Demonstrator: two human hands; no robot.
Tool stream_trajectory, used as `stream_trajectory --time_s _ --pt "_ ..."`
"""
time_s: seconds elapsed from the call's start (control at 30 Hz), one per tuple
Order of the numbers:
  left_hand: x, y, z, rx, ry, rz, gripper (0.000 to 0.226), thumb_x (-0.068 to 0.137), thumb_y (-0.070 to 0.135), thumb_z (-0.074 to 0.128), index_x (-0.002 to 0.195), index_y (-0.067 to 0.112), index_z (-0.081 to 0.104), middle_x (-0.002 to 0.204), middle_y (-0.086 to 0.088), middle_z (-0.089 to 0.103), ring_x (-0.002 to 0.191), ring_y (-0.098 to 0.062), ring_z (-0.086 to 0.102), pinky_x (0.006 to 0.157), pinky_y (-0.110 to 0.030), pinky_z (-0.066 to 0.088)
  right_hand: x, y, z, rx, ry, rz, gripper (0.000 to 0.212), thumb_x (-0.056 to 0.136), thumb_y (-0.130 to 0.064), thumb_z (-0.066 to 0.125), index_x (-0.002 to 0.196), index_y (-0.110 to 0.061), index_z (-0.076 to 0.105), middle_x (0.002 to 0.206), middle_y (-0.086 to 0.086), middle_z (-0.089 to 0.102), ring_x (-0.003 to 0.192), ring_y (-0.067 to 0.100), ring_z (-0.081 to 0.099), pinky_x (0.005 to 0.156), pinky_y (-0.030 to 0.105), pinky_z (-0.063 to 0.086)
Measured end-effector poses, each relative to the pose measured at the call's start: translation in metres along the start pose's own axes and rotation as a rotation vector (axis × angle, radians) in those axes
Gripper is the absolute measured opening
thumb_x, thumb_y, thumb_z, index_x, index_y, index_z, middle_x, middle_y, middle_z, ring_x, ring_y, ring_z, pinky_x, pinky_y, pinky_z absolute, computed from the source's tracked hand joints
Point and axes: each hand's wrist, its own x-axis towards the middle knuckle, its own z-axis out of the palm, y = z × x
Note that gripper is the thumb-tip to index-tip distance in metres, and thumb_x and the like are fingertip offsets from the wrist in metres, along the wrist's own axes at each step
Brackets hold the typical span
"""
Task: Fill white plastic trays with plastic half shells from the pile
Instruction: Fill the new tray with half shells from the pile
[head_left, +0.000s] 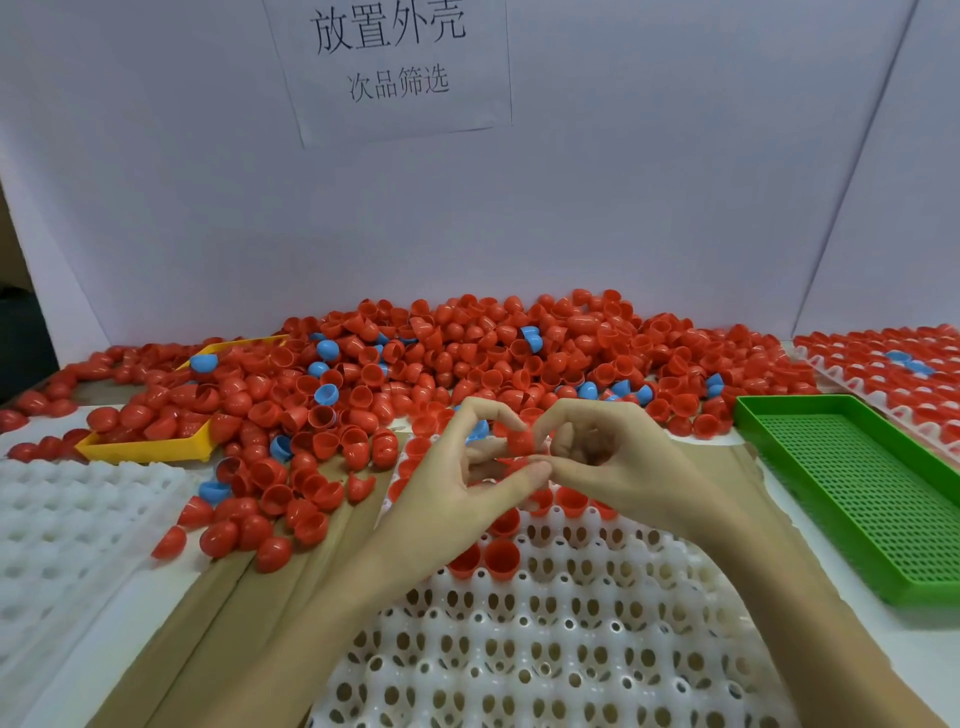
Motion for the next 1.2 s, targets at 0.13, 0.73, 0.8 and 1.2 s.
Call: stream_trajectory --time_s 0.13,0.73,0.8,1.2 --pt "-0.001 0.0 -0.003 0.131 0.088 0.027 0.024 0.097 0.02 0.071 0.116 0.026 0.058 0.109 0.0 0.072 0.088 -0.027 0.073 0.089 -0.049 0.06 0.0 -0.001 -0.001 -0.028 0.023 -0.005 0.007 0.093 -0.025 0.079 0.096 -0.027 0.073 0.069 0.005 0.059 0.055 0.028 0.052 0.053 0.035 0.048" --pt "-0.018 0.007 0.007 0.83 0.075 0.099 0.015 0.086 0.041 0.074 0.097 0.044 0.064 0.107 0.047 0.054 0.113 0.022 0.036 0.082 -0.01 0.03 -0.005 0.014 -0.042 -0.018 0.214 0.178 0.019 0.104 -0.023 0.065 0.091 -0.02 0.078 0.064 -0.001 0.066 0.054 0.009 0.058 0.055 0.021 0.049" --pt "-0.019 0.003 0.009 0.836 0.075 0.119 0.015 0.086 0.042 0.074 0.097 0.045 0.064 0.111 0.041 0.053 0.111 0.015 0.037 0.086 -0.008 0.028 -0.006 0.018 -0.043 -0.034 0.249 0.199 0.018 0.104 -0.023 0.065 0.092 -0.02 0.078 0.066 0.002 0.068 0.056 0.012 0.061 0.057 0.024 0.053" --pt "-0.016 -0.015 0.012 0.951 -0.039 0.204 0.012 0.092 0.049 0.068 0.094 0.038 0.07 0.104 0.024 0.055 0.107 0.004 0.044 0.097 -0.009 0.023 -0.004 0.034 -0.038 -0.051 0.26 0.25 0.02 0.104 -0.022 0.064 0.09 -0.019 0.078 0.062 -0.001 0.066 0.054 0.011 0.059 0.056 0.027 0.051"
